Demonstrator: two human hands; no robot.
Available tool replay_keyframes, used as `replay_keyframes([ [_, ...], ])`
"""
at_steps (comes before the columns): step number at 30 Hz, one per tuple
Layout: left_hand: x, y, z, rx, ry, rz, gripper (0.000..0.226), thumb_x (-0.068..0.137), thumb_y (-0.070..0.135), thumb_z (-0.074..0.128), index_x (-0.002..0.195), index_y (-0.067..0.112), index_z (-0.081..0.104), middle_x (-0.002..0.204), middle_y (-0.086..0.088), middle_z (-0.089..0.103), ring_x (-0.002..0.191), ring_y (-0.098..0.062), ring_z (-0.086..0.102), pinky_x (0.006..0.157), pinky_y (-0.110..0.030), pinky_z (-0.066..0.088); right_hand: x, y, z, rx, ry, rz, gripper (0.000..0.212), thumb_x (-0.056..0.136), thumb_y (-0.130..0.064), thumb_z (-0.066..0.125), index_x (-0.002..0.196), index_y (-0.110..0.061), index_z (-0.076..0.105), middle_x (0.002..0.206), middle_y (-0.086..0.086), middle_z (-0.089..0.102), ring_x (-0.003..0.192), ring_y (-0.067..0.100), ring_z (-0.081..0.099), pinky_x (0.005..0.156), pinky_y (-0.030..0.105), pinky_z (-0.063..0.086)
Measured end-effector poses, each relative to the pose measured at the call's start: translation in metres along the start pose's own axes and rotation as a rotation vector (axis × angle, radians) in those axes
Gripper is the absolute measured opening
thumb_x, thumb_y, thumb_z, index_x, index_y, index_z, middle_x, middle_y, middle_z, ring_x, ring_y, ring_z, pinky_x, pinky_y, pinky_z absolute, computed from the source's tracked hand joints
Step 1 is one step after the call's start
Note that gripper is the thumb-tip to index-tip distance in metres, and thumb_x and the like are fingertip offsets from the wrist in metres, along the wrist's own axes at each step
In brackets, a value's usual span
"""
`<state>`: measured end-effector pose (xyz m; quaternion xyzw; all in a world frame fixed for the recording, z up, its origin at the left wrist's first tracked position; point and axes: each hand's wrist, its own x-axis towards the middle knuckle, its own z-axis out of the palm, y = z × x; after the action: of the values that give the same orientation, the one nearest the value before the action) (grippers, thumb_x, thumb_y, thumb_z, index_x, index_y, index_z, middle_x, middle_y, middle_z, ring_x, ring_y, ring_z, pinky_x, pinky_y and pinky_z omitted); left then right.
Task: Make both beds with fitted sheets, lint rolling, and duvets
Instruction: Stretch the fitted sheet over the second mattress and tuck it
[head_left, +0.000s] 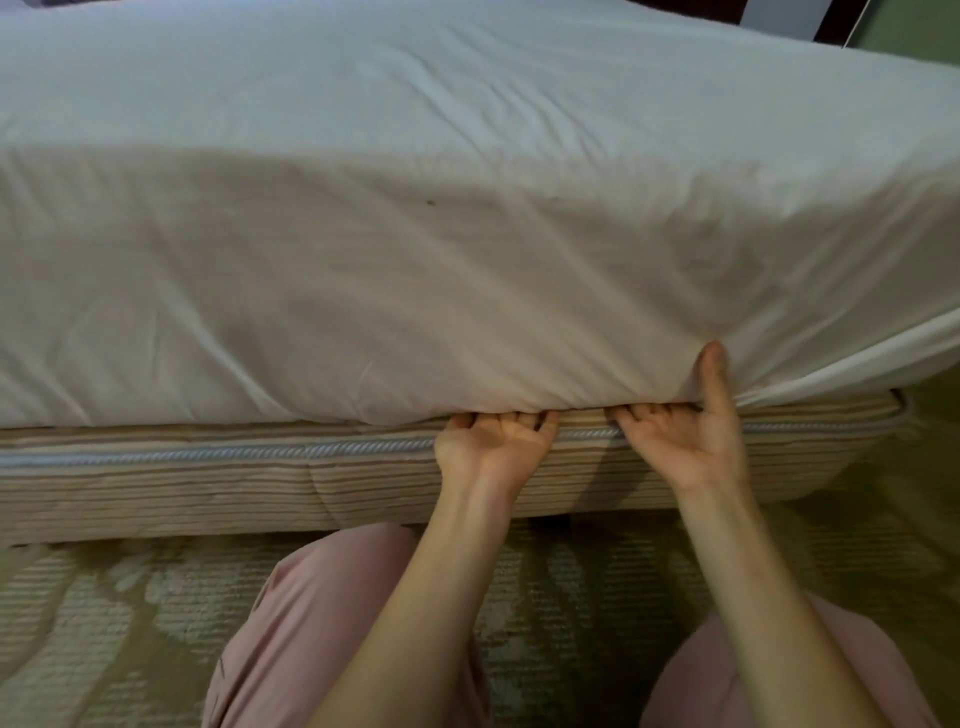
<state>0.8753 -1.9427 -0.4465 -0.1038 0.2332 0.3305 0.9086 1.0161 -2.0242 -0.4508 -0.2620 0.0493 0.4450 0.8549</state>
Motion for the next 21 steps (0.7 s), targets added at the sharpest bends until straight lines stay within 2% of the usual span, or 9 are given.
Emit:
replay_keyframes([
  [2, 0.003, 0.001, -0.001, -0.012, -0.020, -0.008, 0.050, 0.099, 0.037, 0.024, 0.129, 0.011, 0.054, 0.133, -0.017, 0.054, 0.127, -0.034, 0.045, 0.111, -0.051, 0.023, 0.003, 0.000, -0.001, 0.015, -0.045, 0.012, 0.099, 0.042, -0.031, 0.093, 0.132, -0.014, 0.053, 0.122, 0.012, 0.065, 0.116, 0.030, 0.059, 0.103, 0.051, 0.041],
  [5, 0.013, 0.003, 0.001, -0.018, -0.069, -0.020, 0.048, 0.099, 0.036, 0.026, 0.129, 0.011, 0.055, 0.133, -0.018, 0.054, 0.127, -0.035, 0.044, 0.112, -0.052, 0.025, 0.013, 0.005, 0.001, 0.052, -0.083, 0.007, 0.071, 0.068, -0.040, 0.075, 0.131, -0.015, 0.053, 0.123, 0.012, 0.064, 0.117, 0.031, 0.058, 0.103, 0.053, 0.042],
  [9, 0.026, 0.004, 0.002, -0.024, -0.142, -0.037, 0.047, 0.098, 0.036, 0.030, 0.131, 0.012, 0.055, 0.133, -0.019, 0.055, 0.127, -0.037, 0.046, 0.111, -0.053, 0.028, 0.026, 0.018, 0.006, 0.064, -0.110, -0.044, 0.057, 0.081, -0.051, 0.061, 0.128, -0.019, 0.056, 0.122, 0.011, 0.065, 0.114, 0.031, 0.061, 0.098, 0.054, 0.046],
  [13, 0.022, 0.002, 0.002, 0.083, -0.142, 0.008, 0.048, 0.097, 0.038, 0.029, 0.133, 0.015, 0.052, 0.137, -0.016, 0.052, 0.129, -0.036, 0.043, 0.112, -0.054, 0.026, 0.024, 0.017, 0.007, 0.035, -0.119, -0.058, 0.059, 0.082, -0.052, 0.061, 0.130, -0.020, 0.055, 0.126, 0.011, 0.062, 0.118, 0.033, 0.057, 0.103, 0.055, 0.041],
  [17, 0.001, 0.004, 0.006, 0.190, -0.055, -0.018, 0.049, 0.098, 0.040, 0.027, 0.130, 0.012, 0.054, 0.133, -0.017, 0.055, 0.124, -0.036, 0.047, 0.105, -0.054, 0.034, 0.013, 0.010, 0.010, -0.048, -0.126, 0.033, 0.063, 0.082, -0.055, 0.061, 0.132, -0.018, 0.053, 0.126, 0.012, 0.062, 0.119, 0.033, 0.056, 0.103, 0.052, 0.042],
  [19, -0.018, 0.011, 0.006, 0.299, 0.041, -0.026, 0.049, 0.099, 0.034, 0.026, 0.134, 0.009, 0.049, 0.138, -0.015, 0.050, 0.130, -0.032, 0.043, 0.109, -0.047, 0.028, 0.003, 0.004, 0.012, -0.109, -0.033, 0.072, 0.068, 0.079, -0.057, 0.064, 0.131, -0.016, 0.052, 0.123, 0.012, 0.064, 0.115, 0.031, 0.058, 0.102, 0.049, 0.043],
  [21, -0.043, 0.017, 0.003, 0.463, 0.112, -0.015, 0.044, 0.099, 0.026, 0.030, 0.134, 0.005, 0.046, 0.137, -0.012, 0.052, 0.128, -0.026, 0.047, 0.107, -0.039, 0.029, -0.015, -0.002, 0.014, -0.283, 0.091, 0.131, 0.069, 0.080, -0.056, 0.063, 0.131, -0.011, 0.048, 0.123, 0.012, 0.061, 0.109, 0.028, 0.059, 0.101, 0.046, 0.044],
])
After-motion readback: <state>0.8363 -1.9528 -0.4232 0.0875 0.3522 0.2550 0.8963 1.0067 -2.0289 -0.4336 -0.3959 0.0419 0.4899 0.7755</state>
